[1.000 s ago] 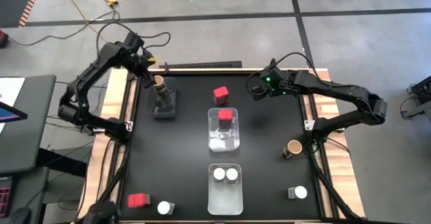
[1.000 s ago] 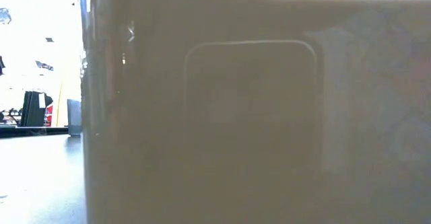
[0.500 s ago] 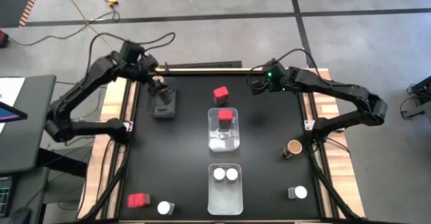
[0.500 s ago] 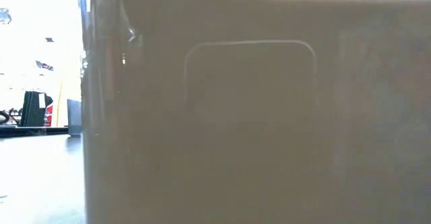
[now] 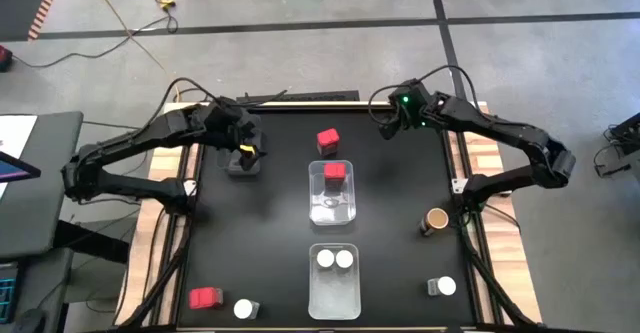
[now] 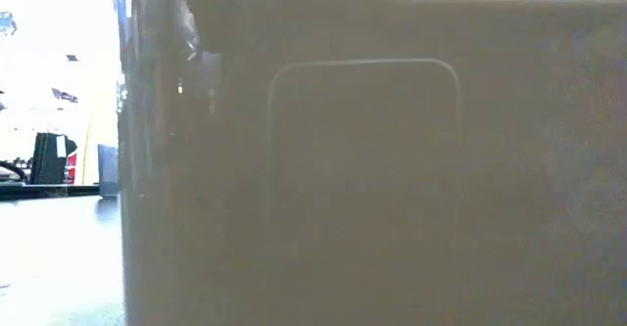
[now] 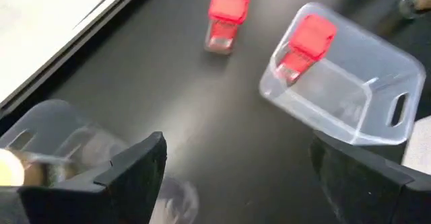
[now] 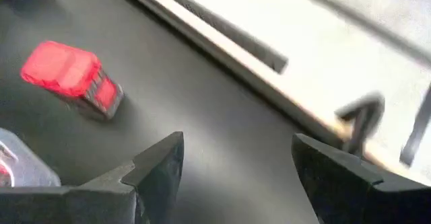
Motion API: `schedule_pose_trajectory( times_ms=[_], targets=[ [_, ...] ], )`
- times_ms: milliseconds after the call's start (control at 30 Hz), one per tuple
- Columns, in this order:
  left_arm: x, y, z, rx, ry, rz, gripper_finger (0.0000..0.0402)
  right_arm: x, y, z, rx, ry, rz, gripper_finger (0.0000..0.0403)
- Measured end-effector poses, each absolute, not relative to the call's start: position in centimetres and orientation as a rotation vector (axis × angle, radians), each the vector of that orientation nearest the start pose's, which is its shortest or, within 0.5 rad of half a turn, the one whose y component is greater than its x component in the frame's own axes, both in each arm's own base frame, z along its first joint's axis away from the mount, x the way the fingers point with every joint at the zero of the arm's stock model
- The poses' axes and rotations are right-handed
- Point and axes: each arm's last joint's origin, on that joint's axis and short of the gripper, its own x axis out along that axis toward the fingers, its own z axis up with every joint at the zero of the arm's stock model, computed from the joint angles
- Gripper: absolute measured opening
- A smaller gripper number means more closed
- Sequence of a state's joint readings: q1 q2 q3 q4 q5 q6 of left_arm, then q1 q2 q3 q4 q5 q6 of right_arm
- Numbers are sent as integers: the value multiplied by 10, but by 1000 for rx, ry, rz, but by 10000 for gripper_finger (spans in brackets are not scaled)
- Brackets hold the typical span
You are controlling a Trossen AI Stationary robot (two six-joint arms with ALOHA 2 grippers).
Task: Sort spices by type
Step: Put the red seasoning can into the transparent bin
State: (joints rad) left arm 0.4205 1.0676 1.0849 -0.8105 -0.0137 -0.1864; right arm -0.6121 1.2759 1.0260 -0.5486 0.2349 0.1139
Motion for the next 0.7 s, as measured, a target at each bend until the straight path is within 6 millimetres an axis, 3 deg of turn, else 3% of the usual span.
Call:
schedule_pose_trajectory(
  times_ms=[233,433,700],
  targets=[
    [206,55,298,-367,687,356,348,249,-179,277,244,633,-415,301],
    [211,39,270,-449,667,320,348,287,-198,274,31,695,-176,301],
    [214,23,261,-530,652,319,348,344,-204,264,-191,770,76,301]
  ],
)
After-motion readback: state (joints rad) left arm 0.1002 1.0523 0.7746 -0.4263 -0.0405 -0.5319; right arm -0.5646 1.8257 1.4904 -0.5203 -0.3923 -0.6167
